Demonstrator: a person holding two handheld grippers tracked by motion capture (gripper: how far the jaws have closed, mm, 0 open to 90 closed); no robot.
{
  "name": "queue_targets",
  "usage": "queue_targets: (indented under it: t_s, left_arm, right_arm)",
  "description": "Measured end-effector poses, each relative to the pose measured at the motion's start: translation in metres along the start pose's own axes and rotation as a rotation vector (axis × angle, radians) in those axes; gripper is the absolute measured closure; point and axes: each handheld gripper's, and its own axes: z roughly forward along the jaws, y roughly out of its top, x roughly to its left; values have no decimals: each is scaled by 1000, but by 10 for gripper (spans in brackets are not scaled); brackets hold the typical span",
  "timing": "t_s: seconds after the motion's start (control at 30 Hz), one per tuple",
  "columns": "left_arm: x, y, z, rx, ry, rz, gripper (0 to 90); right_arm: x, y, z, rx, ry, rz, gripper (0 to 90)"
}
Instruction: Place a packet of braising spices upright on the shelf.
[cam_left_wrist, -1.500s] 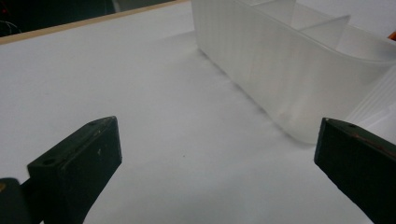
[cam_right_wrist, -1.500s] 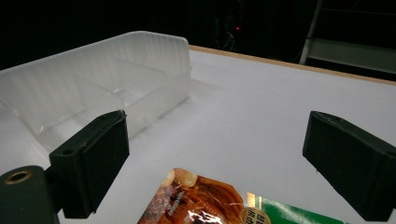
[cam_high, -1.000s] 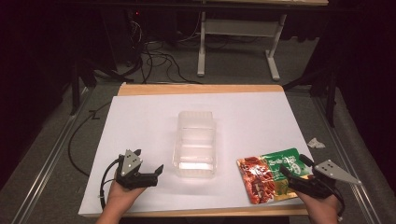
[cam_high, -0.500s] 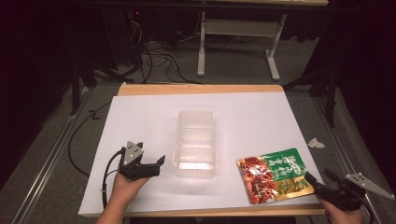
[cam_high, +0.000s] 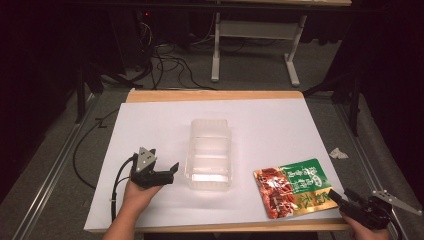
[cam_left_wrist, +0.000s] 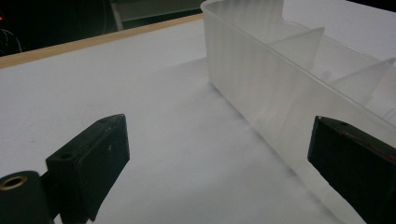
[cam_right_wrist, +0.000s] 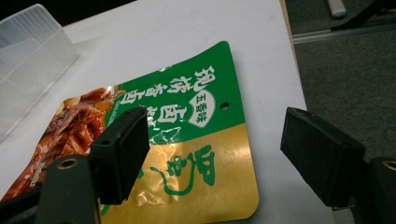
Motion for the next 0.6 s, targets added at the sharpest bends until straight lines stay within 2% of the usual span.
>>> queue_targets:
  t_s: [0.13,0.3,0.6]
  left_arm:
    - [-2,0,-3,1,-1,18,59]
    - [-3,-1,-3,4,-3,26,59]
    - [-4,-2,-2,13,-12,40,63]
  right_arm:
    - [0,-2,6,39,13,8,265]
    - [0,-3,8,54,18,9,279]
    - [-2,-5,17,88,47,48,303]
